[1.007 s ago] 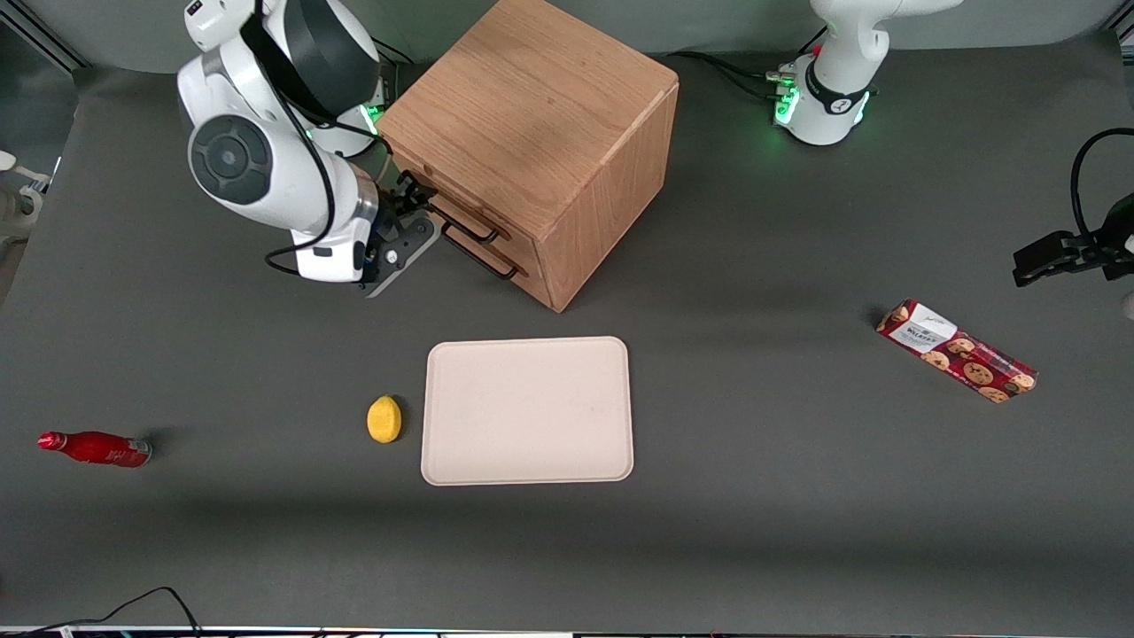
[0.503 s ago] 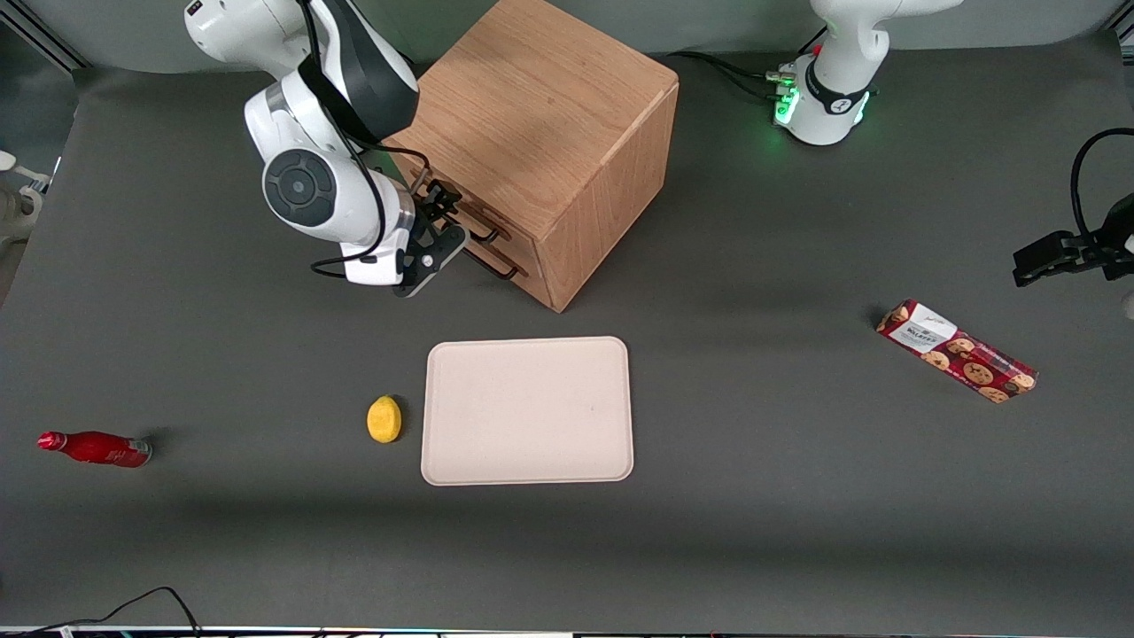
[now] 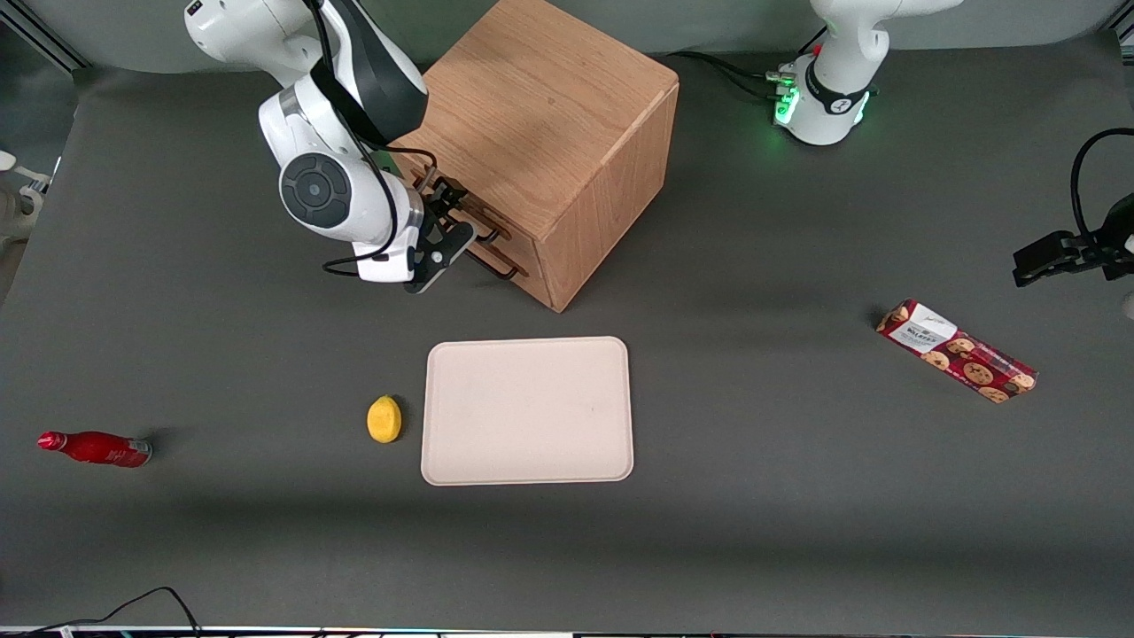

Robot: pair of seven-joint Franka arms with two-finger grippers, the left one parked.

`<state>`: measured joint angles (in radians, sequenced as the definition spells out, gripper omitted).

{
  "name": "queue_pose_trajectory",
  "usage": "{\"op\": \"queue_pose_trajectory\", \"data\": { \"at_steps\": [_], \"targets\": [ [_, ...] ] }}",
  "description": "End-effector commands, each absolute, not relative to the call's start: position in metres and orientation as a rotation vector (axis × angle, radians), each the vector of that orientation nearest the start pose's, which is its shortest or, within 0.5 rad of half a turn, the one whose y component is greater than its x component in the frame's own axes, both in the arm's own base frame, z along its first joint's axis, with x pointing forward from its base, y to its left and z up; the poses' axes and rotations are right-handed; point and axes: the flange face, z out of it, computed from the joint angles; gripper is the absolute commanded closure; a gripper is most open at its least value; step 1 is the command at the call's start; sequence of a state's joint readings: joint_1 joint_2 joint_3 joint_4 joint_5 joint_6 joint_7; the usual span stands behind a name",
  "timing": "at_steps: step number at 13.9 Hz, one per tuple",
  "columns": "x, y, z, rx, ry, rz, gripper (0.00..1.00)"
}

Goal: Open upper drawer

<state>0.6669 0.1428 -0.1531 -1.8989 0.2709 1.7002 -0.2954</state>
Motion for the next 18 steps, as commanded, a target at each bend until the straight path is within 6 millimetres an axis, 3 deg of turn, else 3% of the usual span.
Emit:
{"op": "queue_pose_trajectory", "data": {
  "at_steps": [1,11,18],
  "targets": [
    [0.459,0.298,0.393,-2.671,-1.048,0.529,0.0],
    [0.468,0.291,0.375,-2.678,-1.049,0.525,0.0],
    [0.5,0.252,0.38,-2.653,-1.079,0.465,0.0]
  ]
}}
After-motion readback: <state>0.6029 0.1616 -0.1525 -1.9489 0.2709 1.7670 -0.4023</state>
